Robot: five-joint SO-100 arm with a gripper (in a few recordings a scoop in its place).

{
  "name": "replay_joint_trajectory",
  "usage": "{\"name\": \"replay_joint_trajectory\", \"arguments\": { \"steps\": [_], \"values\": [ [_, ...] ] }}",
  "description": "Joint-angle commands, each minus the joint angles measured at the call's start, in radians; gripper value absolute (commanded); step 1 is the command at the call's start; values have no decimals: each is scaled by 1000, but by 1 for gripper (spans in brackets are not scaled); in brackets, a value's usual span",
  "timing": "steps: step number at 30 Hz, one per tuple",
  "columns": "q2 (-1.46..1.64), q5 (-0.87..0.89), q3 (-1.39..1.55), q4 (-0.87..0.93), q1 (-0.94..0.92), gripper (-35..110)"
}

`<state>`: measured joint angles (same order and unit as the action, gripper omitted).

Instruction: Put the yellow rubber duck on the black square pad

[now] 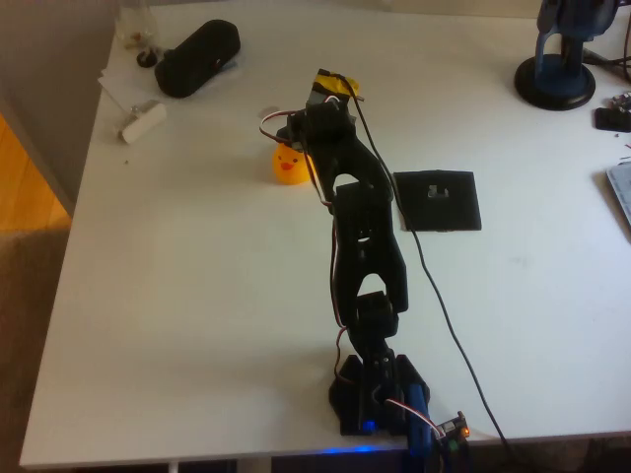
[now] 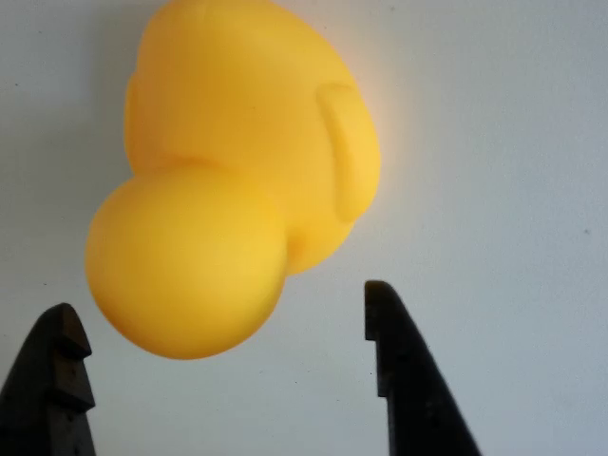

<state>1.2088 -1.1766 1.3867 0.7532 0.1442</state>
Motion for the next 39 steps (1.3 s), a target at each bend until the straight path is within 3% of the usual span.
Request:
{"name": "replay_joint_trajectory", "arguments": {
  "steps": [1, 28, 39],
  "values": [
    [15, -11, -58, 3, 9, 33],
    [-80, -9, -132, 11, 11, 33],
    [-77, -8, -138, 11, 12, 17]
  ]
}}
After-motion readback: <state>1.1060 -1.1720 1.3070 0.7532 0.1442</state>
